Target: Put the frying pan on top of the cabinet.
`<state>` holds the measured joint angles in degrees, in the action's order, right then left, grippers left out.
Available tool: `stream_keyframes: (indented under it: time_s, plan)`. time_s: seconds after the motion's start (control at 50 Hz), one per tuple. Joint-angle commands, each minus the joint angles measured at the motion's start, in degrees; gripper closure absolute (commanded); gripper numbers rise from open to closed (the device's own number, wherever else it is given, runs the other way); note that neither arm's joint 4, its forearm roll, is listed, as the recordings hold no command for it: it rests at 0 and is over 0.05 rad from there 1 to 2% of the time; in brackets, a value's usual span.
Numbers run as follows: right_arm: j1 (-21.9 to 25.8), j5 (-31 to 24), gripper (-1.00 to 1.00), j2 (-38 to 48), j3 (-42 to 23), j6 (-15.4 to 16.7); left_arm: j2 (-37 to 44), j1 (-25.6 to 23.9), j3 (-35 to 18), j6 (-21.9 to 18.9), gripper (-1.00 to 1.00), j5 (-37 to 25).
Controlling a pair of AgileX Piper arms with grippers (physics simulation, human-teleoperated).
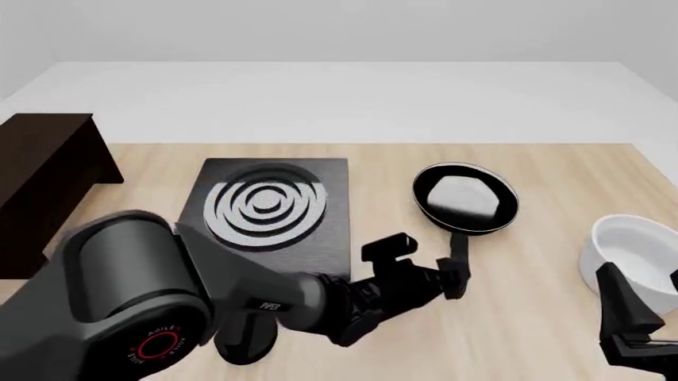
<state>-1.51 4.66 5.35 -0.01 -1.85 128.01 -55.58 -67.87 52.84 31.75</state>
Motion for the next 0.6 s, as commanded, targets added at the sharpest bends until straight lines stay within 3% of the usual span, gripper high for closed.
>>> stream_keyframes:
  time_s: [0.02,0.6]
  plan:
    - [-0.22,0.80,-1.00,0.83,0.01,-0.29,2.30,-0.19,-1.76,0.57,-1.00,-0.12]
    - [-0.19,0.50,-1.00,0.48,0.00,-0.92,4.39,-1.40,-4.10,2.28,-1.00,-0.30]
